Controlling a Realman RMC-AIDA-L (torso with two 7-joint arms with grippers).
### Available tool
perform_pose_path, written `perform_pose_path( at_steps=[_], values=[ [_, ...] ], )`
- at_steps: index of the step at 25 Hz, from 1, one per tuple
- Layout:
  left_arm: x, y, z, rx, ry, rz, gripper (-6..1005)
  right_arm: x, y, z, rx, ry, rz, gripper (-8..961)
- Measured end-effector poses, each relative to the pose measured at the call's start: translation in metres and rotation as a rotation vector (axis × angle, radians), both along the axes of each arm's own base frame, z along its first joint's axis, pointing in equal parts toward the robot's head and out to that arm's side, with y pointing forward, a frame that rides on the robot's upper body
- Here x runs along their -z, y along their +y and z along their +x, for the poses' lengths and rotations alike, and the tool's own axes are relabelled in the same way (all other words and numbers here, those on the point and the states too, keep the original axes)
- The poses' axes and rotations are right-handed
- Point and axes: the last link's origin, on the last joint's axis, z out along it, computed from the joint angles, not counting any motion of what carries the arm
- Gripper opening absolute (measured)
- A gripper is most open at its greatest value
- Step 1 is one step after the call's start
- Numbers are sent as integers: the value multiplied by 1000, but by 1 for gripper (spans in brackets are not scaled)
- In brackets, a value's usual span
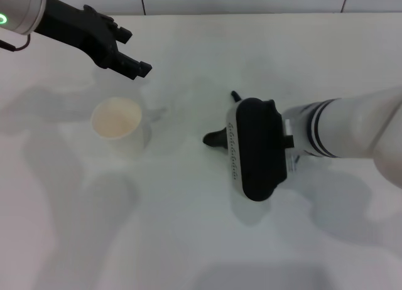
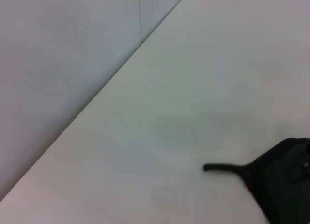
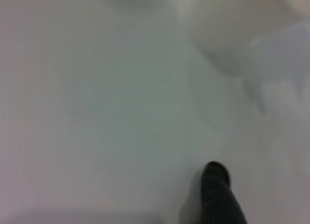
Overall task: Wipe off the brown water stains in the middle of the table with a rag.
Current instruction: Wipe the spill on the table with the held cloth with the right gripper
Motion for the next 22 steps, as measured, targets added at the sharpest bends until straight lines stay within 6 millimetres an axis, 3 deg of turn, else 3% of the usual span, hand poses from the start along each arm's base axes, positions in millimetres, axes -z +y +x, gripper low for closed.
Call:
perform_pose_path(
  at_steps=[6,13,17,19,22],
  values=[
    [0,0,0,0,1,1,862,4,7,-13,-57,89,17,80],
    [0,0,-2,-4,2,1,862,1,7,5,29,36,12,80],
    [0,-1,-3,-4,5,2,862,-17,10,24,171,43,45,88],
    [0,-1,-4,-4,6,3,862,-17,10,24,171,43,45,94],
    [0,-1,-5,-5,8,4,862,-48,17,37,329,129,110,102]
  ],
)
